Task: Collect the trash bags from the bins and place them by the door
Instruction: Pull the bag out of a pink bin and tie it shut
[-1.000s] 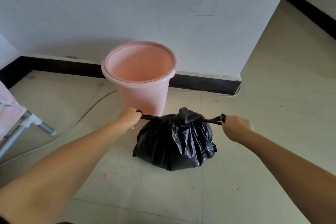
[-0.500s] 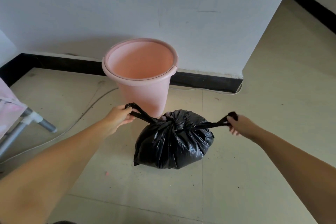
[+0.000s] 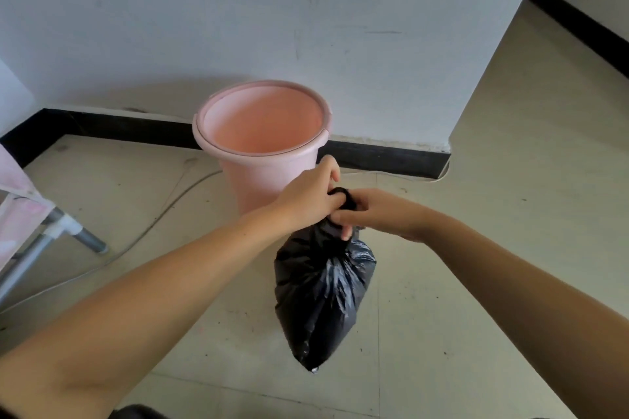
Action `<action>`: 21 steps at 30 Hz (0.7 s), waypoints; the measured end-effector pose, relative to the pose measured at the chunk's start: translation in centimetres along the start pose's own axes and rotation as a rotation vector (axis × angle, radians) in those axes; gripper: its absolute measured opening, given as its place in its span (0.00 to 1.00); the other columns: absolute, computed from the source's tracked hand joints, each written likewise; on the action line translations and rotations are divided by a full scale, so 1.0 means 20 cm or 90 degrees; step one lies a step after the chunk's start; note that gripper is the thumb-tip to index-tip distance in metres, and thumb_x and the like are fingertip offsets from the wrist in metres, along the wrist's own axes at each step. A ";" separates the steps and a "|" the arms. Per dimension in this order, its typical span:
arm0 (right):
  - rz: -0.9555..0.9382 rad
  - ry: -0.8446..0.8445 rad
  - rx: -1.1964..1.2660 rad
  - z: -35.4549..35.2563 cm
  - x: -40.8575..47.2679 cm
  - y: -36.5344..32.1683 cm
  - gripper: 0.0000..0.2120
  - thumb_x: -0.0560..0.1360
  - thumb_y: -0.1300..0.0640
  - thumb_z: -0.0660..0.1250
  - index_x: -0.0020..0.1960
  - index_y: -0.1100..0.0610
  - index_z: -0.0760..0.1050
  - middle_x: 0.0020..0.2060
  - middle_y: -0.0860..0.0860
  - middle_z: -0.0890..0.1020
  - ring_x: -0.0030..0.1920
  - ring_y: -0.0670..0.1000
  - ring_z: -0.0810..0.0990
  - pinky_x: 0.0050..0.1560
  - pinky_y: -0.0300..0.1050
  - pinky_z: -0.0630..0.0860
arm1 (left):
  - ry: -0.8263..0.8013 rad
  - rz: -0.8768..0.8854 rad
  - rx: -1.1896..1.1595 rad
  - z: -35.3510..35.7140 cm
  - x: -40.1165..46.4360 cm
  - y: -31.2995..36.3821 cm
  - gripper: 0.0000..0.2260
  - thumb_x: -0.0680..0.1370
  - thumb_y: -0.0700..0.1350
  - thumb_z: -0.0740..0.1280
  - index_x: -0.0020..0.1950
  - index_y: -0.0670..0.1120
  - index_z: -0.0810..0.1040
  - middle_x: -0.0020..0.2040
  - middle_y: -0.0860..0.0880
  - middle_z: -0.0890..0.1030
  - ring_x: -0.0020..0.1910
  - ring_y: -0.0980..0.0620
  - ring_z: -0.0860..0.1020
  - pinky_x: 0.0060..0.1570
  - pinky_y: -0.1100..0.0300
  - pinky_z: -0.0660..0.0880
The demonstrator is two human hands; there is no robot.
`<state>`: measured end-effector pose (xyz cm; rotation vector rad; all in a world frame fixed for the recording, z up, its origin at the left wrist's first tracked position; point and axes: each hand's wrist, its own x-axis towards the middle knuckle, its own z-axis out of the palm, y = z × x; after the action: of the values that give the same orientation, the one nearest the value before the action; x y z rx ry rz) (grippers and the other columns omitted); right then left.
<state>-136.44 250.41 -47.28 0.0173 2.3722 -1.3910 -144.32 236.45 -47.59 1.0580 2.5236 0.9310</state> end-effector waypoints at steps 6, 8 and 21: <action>-0.020 0.071 0.078 -0.03 -0.01 0.00 0.05 0.76 0.60 0.66 0.44 0.62 0.74 0.33 0.54 0.78 0.32 0.47 0.72 0.37 0.40 0.68 | -0.322 -0.024 -0.201 0.02 -0.02 -0.09 0.16 0.71 0.38 0.63 0.58 0.41 0.74 0.53 0.46 0.79 0.54 0.54 0.75 0.55 0.63 0.69; -0.020 0.077 0.096 -0.05 -0.02 0.02 0.04 0.76 0.60 0.66 0.42 0.58 0.74 0.30 0.50 0.77 0.30 0.45 0.71 0.34 0.35 0.68 | -0.348 -0.069 -0.323 0.02 -0.02 -0.12 0.14 0.70 0.41 0.65 0.55 0.40 0.76 0.53 0.45 0.79 0.54 0.53 0.75 0.56 0.63 0.70; 0.028 0.062 -0.409 0.08 0.03 0.41 0.09 0.77 0.50 0.62 0.42 0.54 0.72 0.32 0.50 0.76 0.32 0.52 0.74 0.35 0.46 0.71 | -0.301 0.029 0.084 0.30 0.01 -0.31 0.14 0.79 0.54 0.61 0.46 0.43 0.77 0.42 0.44 0.80 0.41 0.47 0.77 0.44 0.55 0.71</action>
<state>-134.86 253.21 -55.10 -0.0386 2.7683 -0.5687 -145.11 236.05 -56.11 1.2112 2.1941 0.4555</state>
